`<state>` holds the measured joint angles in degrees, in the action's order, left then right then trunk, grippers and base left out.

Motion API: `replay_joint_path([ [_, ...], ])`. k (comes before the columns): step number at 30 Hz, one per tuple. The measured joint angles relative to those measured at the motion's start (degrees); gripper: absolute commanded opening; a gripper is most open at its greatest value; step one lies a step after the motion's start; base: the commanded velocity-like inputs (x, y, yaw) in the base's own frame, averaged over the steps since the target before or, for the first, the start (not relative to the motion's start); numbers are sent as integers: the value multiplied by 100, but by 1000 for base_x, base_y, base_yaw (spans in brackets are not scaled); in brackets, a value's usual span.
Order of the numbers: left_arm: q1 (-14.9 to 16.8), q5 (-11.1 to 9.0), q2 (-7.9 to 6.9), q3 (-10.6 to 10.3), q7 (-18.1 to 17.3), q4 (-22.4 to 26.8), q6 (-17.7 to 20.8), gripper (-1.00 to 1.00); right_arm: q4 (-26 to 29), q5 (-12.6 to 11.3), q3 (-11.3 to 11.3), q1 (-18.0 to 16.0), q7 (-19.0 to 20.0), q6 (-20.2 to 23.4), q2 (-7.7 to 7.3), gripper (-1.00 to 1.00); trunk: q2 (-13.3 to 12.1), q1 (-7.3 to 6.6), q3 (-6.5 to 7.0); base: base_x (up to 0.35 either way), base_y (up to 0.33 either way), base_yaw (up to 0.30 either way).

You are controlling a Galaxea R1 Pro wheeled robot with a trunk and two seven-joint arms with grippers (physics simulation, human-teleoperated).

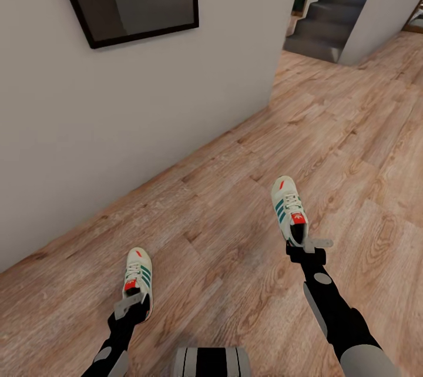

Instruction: Pick up the two gym shoes and the two sandals from the corridor floor and place them onto the hallstand (shoe rack) in the corridor, making sure they are on the rack and not on the floor. Arrange them so the two gym shoes are next to each other and the two sandals are next to each other.

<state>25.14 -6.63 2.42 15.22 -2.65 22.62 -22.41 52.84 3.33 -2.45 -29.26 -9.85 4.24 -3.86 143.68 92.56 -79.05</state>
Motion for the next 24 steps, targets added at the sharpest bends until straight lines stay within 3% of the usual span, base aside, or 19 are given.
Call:
replay_joint_path([
  [4,4,0,-12,-2,2,0,-1,100,-9,0,2,0,0,0,0,-100,0,0,-30,0,0,0],
  [18,13,65,12,-41,6,3,-5,100,-12,-3,2,0,0,-8,0,-100,19,36,-382,0,0,0],
  [24,15,63,10,-42,5,11,-5,100,-11,0,2,0,0,-9,0,-100,19,36,-429,0,0,0],
])
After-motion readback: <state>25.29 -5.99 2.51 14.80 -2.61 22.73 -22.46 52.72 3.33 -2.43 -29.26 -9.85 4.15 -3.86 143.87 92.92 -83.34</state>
